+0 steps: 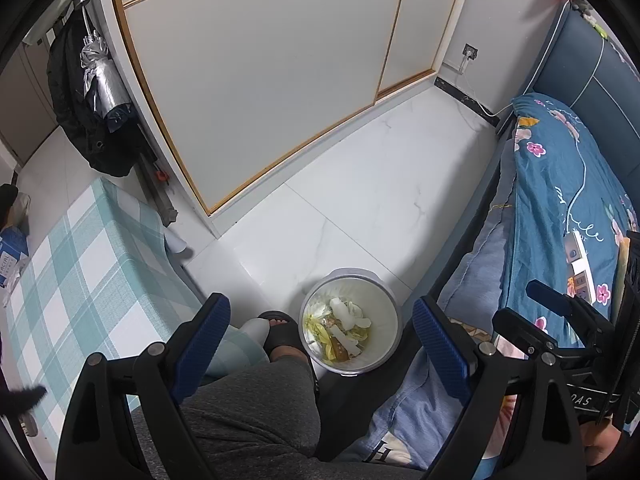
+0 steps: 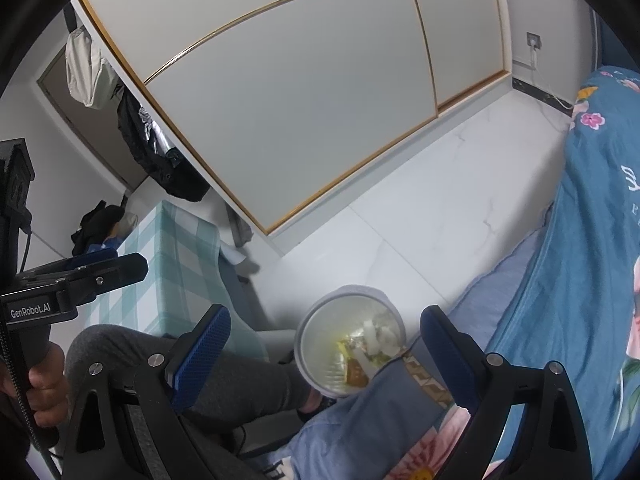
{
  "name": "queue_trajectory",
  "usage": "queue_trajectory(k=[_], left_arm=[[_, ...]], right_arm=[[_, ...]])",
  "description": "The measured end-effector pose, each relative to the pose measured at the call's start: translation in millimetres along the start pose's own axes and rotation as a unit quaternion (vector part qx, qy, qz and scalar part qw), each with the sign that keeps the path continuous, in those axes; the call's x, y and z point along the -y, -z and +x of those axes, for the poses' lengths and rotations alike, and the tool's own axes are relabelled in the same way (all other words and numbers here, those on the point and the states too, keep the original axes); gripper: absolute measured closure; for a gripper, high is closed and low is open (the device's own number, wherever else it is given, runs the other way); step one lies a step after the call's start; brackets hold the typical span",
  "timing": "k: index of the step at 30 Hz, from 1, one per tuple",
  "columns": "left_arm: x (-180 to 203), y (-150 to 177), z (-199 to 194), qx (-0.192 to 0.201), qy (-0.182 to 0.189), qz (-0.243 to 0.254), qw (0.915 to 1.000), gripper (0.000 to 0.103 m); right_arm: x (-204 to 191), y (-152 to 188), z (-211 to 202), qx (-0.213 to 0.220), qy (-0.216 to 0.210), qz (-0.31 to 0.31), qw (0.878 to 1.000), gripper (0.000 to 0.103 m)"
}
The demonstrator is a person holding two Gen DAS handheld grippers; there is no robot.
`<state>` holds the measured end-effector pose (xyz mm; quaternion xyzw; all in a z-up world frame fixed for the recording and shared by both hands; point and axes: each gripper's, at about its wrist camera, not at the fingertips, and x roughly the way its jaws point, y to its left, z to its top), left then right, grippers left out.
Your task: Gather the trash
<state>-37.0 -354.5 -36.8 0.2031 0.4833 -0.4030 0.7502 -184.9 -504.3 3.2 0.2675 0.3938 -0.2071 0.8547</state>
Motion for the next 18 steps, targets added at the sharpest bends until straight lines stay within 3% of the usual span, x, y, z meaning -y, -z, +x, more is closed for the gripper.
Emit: queue_trajectory(k=[18], left_arm=[[-0.3, -2.5, 0.7, -0.004, 0.007, -0.005, 1.0000, 0.012]], right_arm=[[0.0, 1.6, 1.9, -0.004, 0.002, 0.002, 1.000, 0.007]])
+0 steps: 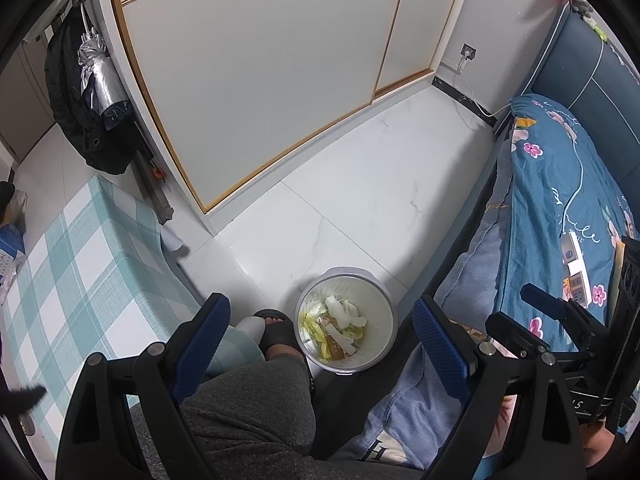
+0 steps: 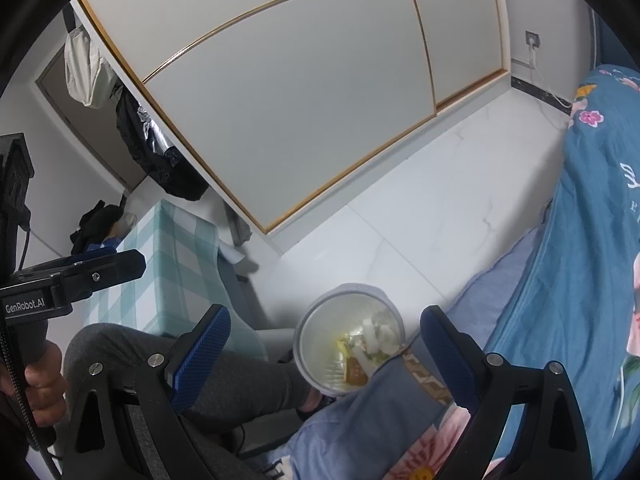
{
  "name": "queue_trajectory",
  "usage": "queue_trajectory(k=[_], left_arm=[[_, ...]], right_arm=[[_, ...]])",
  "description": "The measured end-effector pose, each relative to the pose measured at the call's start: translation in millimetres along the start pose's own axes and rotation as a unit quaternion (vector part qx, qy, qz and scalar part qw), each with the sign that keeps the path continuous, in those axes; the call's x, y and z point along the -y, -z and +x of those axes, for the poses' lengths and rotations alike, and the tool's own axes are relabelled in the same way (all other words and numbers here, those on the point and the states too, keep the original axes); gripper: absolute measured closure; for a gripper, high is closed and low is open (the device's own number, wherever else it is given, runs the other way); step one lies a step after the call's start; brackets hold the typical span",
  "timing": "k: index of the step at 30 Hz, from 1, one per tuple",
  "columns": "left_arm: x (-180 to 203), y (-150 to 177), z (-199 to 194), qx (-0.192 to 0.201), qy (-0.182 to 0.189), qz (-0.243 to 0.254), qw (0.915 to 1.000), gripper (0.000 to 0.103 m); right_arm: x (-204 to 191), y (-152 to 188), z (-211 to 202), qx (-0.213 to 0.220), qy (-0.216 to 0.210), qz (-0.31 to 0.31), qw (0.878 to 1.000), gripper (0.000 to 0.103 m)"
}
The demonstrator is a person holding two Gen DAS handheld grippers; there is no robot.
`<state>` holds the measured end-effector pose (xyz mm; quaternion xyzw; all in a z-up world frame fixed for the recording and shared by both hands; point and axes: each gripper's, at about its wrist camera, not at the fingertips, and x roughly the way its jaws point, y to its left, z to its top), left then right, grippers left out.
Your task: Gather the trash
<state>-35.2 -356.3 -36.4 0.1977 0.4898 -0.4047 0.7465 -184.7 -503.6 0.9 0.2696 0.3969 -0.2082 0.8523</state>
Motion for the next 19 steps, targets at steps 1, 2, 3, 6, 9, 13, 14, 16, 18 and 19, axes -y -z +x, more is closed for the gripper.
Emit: queue_trajectory(k=[1, 2, 3, 6, 9, 13, 14, 16, 18, 19], left_arm=[[0, 0, 0, 0.000, 0.000, 0.000, 1.0000, 0.012], [0, 0, 0, 0.000, -0.001, -0.001, 1.0000, 0.012], [0, 0, 0, 0.000, -0.001, -0.002, 1.0000, 0.012], [0, -1, -1, 0.002, -0.003, -0.002, 1.0000, 0.012], [1, -1, -4, 0.007, -0.004, 0.002, 1.0000, 0.012], [2, -2, -6, 0.010, -0.004, 0.001, 0.9999, 0.012], [2, -3, -6, 0.011, -0.003, 0.003, 0.9999, 0.012], [2, -2, -8, 0.019, -0.002, 0.003, 0.9998, 0.012], [1, -2, -13, 0.034, -0.003, 0.002, 0.9994, 0.012], [0, -2, -14, 0.040, -0.003, 0.000, 0.9992, 0.012]], right_arm=[[0, 1, 0, 0.000, 0.000, 0.000, 1.000, 0.007], [0, 0, 0, -0.001, 0.000, 0.000, 1.000, 0.007], [0, 1, 0, -0.001, 0.000, 0.001, 1.000, 0.007], [0, 1, 0, 0.000, -0.001, 0.000, 1.000, 0.007], [0, 1, -1, 0.001, 0.000, -0.001, 1.000, 0.007], [-1, 1, -2, 0.001, 0.000, 0.000, 1.000, 0.007], [-1, 1, -2, 0.002, 0.000, 0.001, 1.000, 0.007], [0, 1, -3, 0.002, 0.000, 0.003, 1.000, 0.007], [0, 2, -3, 0.003, 0.000, 0.003, 1.000, 0.007], [-1, 2, -4, 0.003, 0.001, 0.002, 1.000, 0.007]])
